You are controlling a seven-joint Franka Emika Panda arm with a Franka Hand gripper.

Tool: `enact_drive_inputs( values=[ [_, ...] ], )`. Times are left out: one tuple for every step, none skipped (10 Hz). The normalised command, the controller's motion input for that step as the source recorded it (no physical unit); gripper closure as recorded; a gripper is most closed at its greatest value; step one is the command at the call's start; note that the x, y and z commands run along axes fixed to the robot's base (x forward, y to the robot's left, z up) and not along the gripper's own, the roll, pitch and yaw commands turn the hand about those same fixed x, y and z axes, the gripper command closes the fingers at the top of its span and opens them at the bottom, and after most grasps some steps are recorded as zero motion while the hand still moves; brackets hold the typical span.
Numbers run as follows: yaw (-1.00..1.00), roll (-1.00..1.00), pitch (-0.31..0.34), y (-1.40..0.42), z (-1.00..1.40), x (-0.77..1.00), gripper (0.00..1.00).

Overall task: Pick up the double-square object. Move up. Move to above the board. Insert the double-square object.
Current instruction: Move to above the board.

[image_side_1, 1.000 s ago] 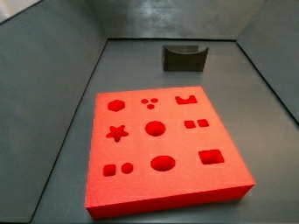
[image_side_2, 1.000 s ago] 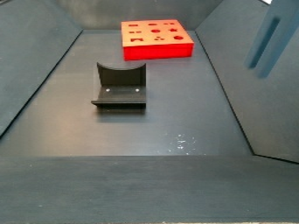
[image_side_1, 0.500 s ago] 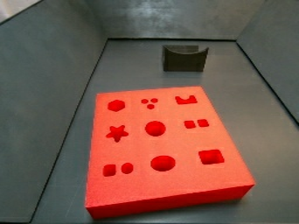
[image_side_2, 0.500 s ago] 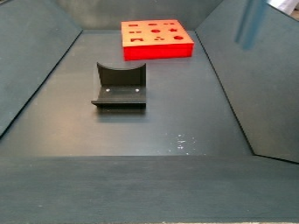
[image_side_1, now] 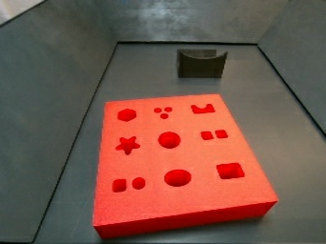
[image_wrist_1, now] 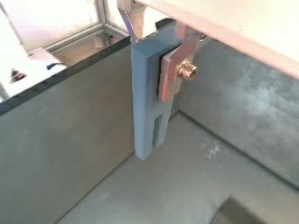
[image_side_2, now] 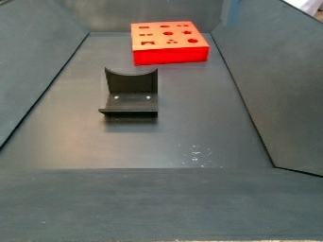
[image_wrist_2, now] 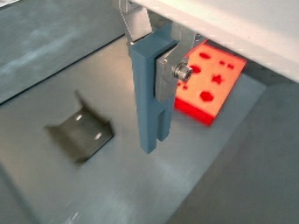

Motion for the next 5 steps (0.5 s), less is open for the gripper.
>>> enact_drive_inputs(
  values=[
    [0.0,-0.02,0.119,-1.0,0.05,0.33,1.0],
    [0.0,-0.01,0.121,-1.0,0.05,0.34,1.0],
    [0.0,0.0,0.122,-1.0,0.06,0.35,1.0],
    [0.01,-0.01,0.129,-1.0,0.06,0.36,1.0],
    [0.01,-0.01,0.13,-1.0,0.06,0.36,1.0]
  ],
)
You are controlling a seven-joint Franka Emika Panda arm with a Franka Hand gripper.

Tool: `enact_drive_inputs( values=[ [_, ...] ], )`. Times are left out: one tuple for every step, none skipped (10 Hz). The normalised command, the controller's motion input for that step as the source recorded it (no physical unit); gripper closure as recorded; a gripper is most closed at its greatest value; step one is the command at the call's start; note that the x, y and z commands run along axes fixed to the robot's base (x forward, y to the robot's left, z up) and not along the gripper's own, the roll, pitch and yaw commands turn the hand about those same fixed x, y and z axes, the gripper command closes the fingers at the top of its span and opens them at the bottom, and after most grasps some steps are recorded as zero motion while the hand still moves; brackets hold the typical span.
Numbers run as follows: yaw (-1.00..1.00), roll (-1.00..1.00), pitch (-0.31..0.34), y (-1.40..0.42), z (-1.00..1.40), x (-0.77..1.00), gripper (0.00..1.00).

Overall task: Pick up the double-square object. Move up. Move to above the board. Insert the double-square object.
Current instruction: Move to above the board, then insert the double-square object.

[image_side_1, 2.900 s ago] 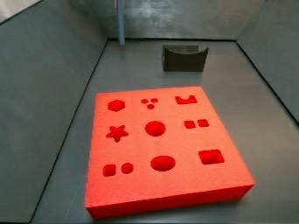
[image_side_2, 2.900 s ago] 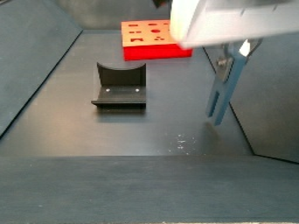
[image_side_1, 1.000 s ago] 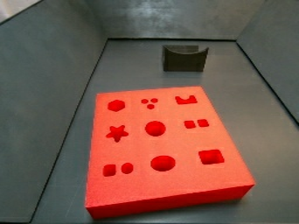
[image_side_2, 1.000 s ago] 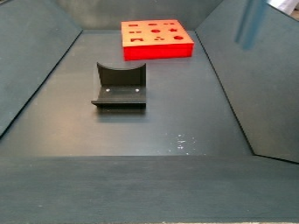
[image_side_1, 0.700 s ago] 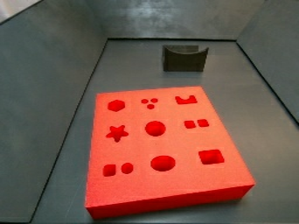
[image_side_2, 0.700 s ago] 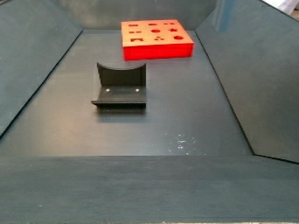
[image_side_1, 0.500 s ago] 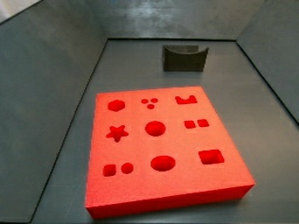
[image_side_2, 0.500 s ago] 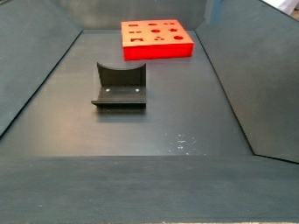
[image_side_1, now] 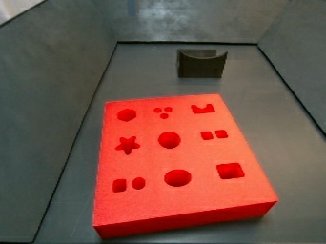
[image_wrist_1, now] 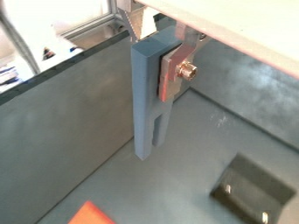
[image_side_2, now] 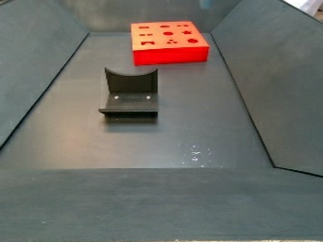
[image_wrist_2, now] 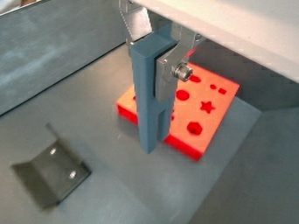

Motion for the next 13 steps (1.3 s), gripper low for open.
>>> enact_drive_inputs(
  values=[
    [0.01,0.0,0.134,-1.0,0.07,0.38,1.0],
    [0.01,0.0,0.128,-1.0,0.07,0.39,1.0],
    [0.01,0.01,0.127,-1.0,0.07,0.4,1.0],
    [0.01,0.01,0.134,-1.0,0.08,0.42,1.0],
    [0.01,0.01,0.145,-0.67,0.06,0.33,1.0],
    [0.01,0.02,0.132,-0.43,0.05,0.23,1.0],
    [0.01,0.03,0.113,-0.24,0.04,0.15,1.0],
    [-1.0,0.0,0.0,0.0,-0.17,0.01,1.0],
    [-1.0,-0.01,0.0,0.0,-0.08,0.03,1.0],
    [-0.87,-0.03,0.0,-0.01,-0.03,0.19,1.0],
    [-0.81,-0.06,-0.006,-0.01,0.0,0.27,1.0],
    [-0.61,-0.09,0.0,-0.09,0.0,0.46,1.0],
    [-0.39,-0.03,0.0,-0.34,-0.03,0.62,1.0]
  ],
)
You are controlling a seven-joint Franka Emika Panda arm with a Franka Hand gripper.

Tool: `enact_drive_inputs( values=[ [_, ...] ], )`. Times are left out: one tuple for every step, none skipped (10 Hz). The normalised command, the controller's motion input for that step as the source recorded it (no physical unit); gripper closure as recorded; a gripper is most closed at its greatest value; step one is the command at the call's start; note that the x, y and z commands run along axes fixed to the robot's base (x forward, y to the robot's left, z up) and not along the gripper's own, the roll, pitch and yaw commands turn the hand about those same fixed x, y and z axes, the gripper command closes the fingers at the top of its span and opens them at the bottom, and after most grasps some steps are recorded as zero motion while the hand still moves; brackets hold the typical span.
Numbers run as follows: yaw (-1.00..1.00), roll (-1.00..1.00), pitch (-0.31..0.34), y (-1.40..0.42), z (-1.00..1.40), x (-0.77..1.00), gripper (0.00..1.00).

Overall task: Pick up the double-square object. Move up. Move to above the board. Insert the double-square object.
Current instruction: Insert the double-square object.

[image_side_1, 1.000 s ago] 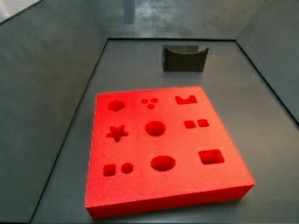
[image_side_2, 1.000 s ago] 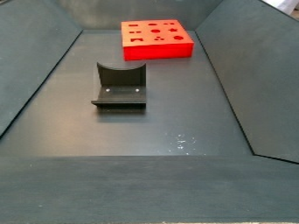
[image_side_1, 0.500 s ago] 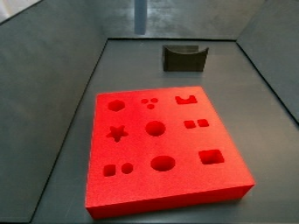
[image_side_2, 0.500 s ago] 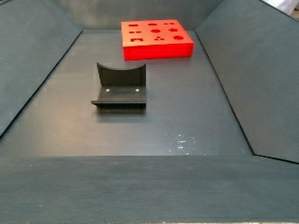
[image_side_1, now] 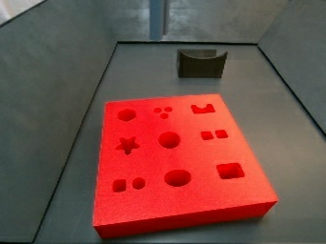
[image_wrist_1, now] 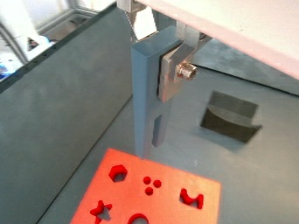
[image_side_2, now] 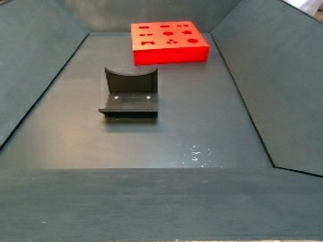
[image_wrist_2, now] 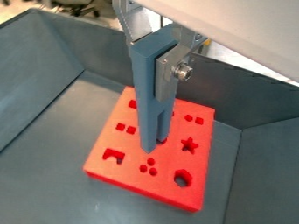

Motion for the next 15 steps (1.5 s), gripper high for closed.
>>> enact_drive_inputs(
  values=[
    [-0.32,0.0,0.0,-0.46,-0.07,0.63,1.0],
    [-0.3,0.0,0.0,-0.47,-0.09,0.65,1.0],
    [-0.31,0.0,0.0,-0.49,-0.16,0.62,1.0],
    [-0.37,0.02,0.0,-0.49,-0.25,0.56,1.0],
    [-0.4,0.13,-0.019,-0.44,-0.42,0.54,1.0],
    [-0.4,0.18,-0.013,-0.41,-0.47,0.54,1.0],
    [-0.4,0.22,-0.003,-0.37,-0.46,0.55,1.0],
    [-0.43,0.25,-0.009,-0.35,-0.44,0.53,1.0],
    [-0.51,0.23,-0.034,-0.33,-0.38,0.47,1.0],
    [-0.77,0.17,-0.047,-0.26,-0.26,0.21,1.0],
    [-0.88,0.13,-0.036,-0.2,-0.17,0.1,1.0],
    [-0.88,0.12,-0.034,-0.19,-0.15,0.09,1.0],
    [-0.83,0.1,-0.02,-0.2,-0.11,0.15,1.0],
    [-0.8,0.1,0.0,-0.15,-0.08,0.19,1.0],
    [-0.81,0.1,0.0,-0.15,-0.08,0.18,1.0]
  ],
)
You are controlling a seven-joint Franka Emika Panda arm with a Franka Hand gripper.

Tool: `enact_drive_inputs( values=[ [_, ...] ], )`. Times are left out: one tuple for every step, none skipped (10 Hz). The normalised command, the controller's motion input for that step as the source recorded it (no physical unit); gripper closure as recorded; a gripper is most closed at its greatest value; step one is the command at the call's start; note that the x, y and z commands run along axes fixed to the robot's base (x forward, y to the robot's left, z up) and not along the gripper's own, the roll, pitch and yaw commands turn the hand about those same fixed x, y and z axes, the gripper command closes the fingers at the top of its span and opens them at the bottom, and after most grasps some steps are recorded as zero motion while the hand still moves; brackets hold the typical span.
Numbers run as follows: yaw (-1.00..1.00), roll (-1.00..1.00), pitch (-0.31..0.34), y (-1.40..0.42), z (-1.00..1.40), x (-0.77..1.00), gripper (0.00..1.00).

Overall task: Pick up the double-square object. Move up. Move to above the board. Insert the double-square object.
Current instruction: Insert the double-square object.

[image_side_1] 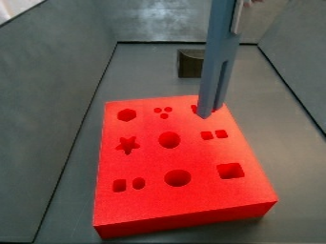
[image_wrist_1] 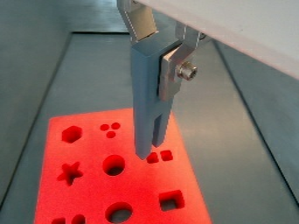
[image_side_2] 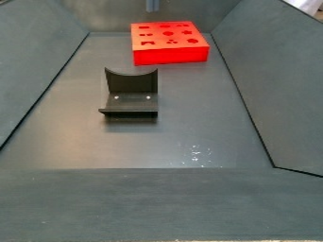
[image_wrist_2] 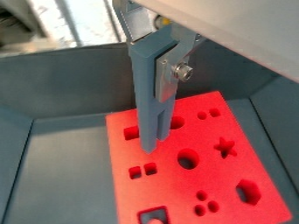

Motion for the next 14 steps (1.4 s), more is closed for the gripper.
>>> enact_drive_inputs(
  values=[
    [-0.83,0.1,-0.011,-0.13,-0.11,0.17,1.0],
    [-0.83,0.12,-0.021,-0.11,-0.15,0.19,1.0],
    [-0.82,0.12,-0.014,0.0,-0.18,0.22,1.0],
    [-0.73,0.16,0.026,0.09,-0.2,0.2,1.0],
    [-0.73,0.17,0.066,0.11,-0.22,0.12,1.0],
    [-0.69,0.16,0.107,0.1,-0.2,0.13,1.0],
    [-0.57,0.15,0.183,0.04,-0.17,0.19,1.0],
    [-0.38,0.14,0.331,0.0,-0.25,0.25,1.0],
    [-0.36,0.01,0.379,-0.02,-0.36,0.26,1.0],
    [-0.35,-0.1,0.381,0.0,-0.31,0.32,1.0],
    [-0.31,-0.21,0.356,0.0,-0.24,0.41,1.0],
    [-0.36,-0.17,0.271,0.0,-0.07,0.46,1.0],
    [-0.43,-0.05,0.203,0.0,0.0,0.43,1.0],
    [-0.28,-0.04,0.153,0.16,-0.01,0.29,1.0]
  ],
)
